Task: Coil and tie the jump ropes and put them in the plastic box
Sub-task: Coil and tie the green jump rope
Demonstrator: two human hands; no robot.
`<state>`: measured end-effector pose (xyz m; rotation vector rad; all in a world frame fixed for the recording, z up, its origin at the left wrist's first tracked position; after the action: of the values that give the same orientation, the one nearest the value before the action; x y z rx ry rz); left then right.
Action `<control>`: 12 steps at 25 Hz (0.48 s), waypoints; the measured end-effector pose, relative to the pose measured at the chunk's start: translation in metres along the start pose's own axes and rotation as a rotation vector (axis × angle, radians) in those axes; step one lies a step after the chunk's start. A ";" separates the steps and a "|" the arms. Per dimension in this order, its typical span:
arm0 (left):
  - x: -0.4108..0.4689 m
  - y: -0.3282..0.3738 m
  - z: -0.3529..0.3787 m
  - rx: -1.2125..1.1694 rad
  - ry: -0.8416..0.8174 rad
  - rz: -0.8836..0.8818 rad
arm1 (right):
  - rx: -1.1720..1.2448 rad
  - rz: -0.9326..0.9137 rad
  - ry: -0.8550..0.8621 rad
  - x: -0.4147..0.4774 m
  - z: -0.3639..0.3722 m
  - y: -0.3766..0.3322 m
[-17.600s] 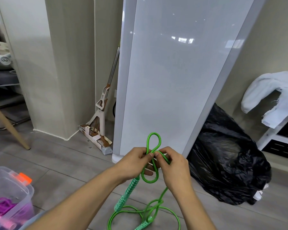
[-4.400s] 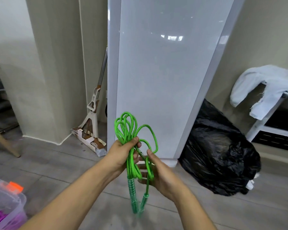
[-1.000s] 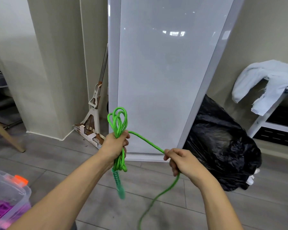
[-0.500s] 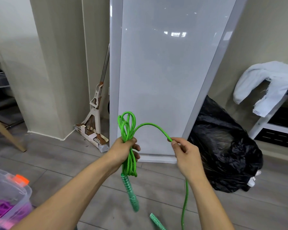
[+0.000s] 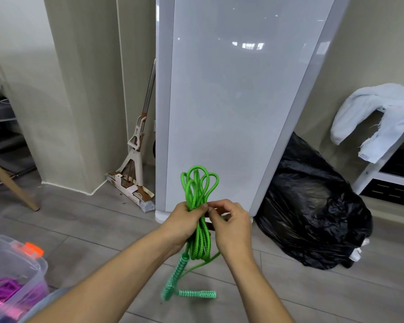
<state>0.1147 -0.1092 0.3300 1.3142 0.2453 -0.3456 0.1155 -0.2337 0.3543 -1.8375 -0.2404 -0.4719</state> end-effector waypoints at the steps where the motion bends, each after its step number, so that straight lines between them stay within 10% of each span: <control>1: 0.003 -0.003 -0.005 -0.053 0.043 -0.019 | -0.038 -0.022 -0.045 0.000 0.005 0.000; 7: 0.002 0.014 -0.029 0.003 0.285 0.099 | -0.077 0.023 -0.207 -0.008 0.024 -0.006; 12: 0.012 0.033 -0.066 -0.428 0.296 0.137 | -0.053 0.153 -0.415 -0.009 0.021 0.009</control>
<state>0.1400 -0.0392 0.3397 0.9474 0.4497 0.0235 0.1146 -0.2155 0.3374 -1.9769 -0.3669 0.0140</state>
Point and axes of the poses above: each hand's wrist, its own x-axis towards the middle knuckle, its own z-axis out of the palm, y = z × x, the point moved 9 cm from there along x, towards the middle knuckle, and after that the axes turned 11 degrees about -z, right-handed, at the moved point
